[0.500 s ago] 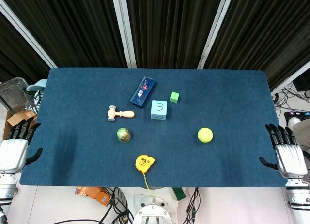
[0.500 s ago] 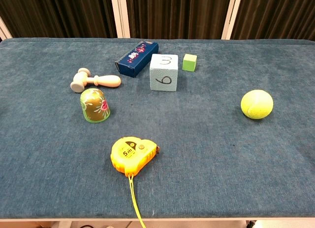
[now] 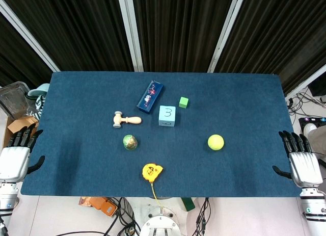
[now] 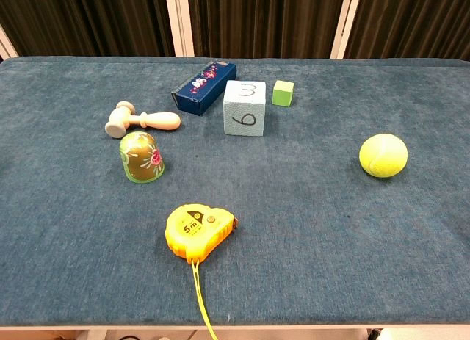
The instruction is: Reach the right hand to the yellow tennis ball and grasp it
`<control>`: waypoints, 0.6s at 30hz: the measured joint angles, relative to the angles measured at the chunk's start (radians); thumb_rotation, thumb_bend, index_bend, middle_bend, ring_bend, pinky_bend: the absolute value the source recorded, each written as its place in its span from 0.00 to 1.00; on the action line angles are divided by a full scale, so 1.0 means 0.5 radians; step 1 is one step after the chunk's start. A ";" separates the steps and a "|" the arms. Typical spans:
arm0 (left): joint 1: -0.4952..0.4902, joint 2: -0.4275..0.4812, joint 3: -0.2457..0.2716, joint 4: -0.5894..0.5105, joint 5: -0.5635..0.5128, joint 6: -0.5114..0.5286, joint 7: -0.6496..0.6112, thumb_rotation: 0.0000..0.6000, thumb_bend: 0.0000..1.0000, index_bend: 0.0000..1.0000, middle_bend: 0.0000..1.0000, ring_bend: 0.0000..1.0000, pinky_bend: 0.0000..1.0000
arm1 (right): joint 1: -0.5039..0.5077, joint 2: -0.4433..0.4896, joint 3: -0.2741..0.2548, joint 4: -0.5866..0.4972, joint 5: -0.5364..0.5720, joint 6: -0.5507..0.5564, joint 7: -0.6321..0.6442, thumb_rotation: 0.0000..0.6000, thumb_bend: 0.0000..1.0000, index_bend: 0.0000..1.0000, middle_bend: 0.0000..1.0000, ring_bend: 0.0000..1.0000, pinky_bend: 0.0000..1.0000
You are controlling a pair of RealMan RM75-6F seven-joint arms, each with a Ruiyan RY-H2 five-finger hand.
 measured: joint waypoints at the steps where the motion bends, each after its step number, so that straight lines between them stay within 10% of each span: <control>1: 0.001 0.000 0.000 -0.001 0.000 0.002 0.001 1.00 0.27 0.14 0.00 0.00 0.12 | 0.001 0.000 -0.001 -0.001 0.000 -0.001 0.000 1.00 0.22 0.00 0.15 0.12 0.10; 18: 0.018 -0.001 -0.006 -0.027 -0.004 0.033 -0.001 1.00 0.27 0.14 0.00 0.00 0.12 | 0.301 0.005 0.041 -0.046 0.089 -0.535 0.082 1.00 0.22 0.00 0.15 0.12 0.10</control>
